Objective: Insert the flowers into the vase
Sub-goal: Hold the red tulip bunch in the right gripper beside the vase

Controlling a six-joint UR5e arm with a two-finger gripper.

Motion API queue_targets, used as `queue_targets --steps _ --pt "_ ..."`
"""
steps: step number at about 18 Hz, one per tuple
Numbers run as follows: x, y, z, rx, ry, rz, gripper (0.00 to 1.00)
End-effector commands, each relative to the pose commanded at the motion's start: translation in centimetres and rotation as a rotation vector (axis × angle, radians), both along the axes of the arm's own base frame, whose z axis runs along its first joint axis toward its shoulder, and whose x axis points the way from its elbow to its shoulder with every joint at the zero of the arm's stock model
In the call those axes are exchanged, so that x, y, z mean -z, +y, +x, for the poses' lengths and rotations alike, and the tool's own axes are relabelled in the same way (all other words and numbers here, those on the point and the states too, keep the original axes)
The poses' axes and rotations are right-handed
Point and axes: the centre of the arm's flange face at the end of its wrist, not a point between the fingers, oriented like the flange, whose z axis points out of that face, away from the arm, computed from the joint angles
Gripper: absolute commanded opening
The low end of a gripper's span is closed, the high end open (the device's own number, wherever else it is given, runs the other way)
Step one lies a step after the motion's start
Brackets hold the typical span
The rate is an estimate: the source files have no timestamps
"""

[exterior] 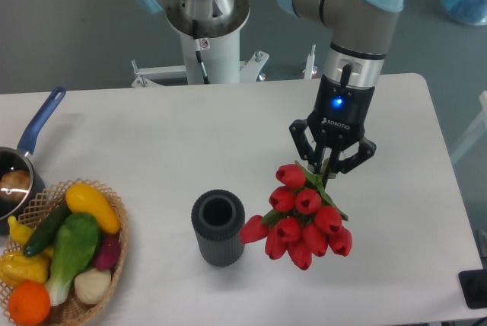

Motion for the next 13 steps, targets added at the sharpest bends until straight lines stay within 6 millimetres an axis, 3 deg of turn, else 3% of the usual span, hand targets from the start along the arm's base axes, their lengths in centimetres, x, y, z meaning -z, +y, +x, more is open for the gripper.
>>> queue_targets --steps 9,13 --pt "-0.7 0.5 0.2 -0.024 -0.01 0.011 0.19" --pt "-2.1 2.3 2.4 0.02 -0.002 0.079 0.19"
